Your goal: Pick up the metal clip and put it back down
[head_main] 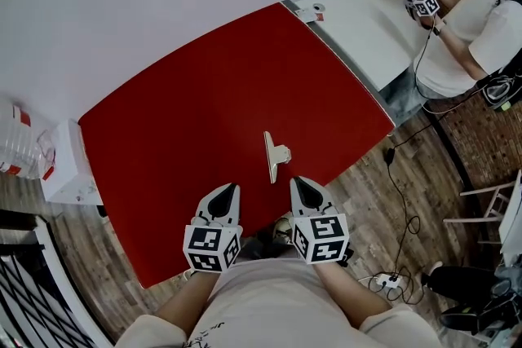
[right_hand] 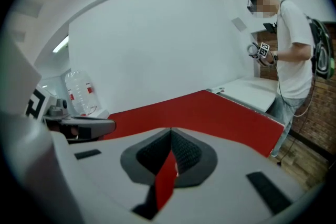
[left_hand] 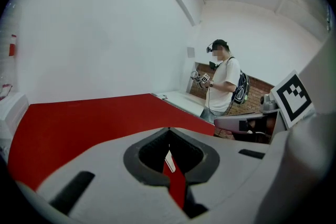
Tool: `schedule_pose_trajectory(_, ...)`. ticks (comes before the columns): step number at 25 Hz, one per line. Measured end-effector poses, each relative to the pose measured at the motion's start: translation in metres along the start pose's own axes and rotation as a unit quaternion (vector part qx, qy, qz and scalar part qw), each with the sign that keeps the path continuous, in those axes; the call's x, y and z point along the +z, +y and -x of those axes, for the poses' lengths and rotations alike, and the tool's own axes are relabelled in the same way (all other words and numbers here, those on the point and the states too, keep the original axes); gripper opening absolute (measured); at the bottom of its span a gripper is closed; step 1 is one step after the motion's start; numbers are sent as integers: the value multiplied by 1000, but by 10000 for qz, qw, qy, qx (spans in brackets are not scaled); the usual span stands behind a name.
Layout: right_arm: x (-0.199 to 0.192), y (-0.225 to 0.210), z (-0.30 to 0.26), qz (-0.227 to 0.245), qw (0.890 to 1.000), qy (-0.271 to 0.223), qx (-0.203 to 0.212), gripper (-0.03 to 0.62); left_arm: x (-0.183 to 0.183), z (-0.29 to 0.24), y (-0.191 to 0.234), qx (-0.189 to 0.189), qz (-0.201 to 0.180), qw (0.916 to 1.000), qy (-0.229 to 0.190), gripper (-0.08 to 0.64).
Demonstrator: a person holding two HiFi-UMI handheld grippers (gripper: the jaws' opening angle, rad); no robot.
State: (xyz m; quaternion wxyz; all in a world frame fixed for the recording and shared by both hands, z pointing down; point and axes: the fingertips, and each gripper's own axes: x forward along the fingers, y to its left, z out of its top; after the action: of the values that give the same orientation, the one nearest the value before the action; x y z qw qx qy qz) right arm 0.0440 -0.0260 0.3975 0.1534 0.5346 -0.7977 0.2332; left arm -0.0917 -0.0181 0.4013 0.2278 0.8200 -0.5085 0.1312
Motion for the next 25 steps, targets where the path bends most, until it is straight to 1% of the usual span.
schedule_pose_trajectory(8,4,1,11,59,10000,-22,-39,6,8,6,-5,50,-44,9999,-147,5)
schedule_pose_trajectory(11,7,1,13,23,10000,-23,-17,6,11,6,-5,66,-59,9998,-160,5)
schedule_pose_trajectory(20,9,0,21,144,9999,-29,-3,6,14,8,-16,85,-93,9997,-227,5)
schedule_pose_trajectory(25,9,3,19,145,9999,-25,49,6,15,9,-14,124,-80,9996,-251,5)
